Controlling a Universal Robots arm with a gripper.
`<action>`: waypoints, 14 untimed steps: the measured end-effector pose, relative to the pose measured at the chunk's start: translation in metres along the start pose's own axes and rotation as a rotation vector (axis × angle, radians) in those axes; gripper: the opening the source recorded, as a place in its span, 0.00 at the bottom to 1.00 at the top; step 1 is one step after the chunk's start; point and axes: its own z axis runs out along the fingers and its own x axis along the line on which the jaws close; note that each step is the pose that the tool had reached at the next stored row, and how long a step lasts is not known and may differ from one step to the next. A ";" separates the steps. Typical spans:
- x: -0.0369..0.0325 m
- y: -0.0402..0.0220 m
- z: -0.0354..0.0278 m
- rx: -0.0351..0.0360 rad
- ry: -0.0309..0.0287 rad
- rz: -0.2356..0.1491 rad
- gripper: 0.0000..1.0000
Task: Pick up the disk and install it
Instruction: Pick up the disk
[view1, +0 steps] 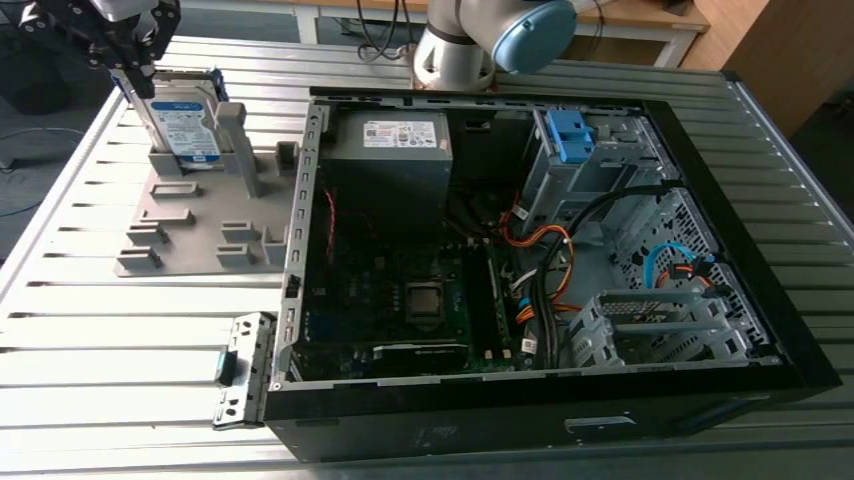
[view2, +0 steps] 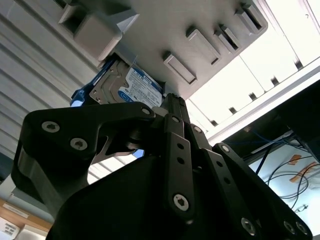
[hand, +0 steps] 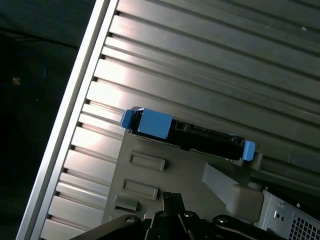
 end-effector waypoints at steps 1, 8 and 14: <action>0.0000 0.0000 0.0000 -0.0001 0.0002 -0.003 0.11; 0.0000 0.0000 0.0000 -0.0006 0.0010 -0.026 0.11; 0.0000 0.0000 0.0000 -0.0011 0.0017 -0.044 0.11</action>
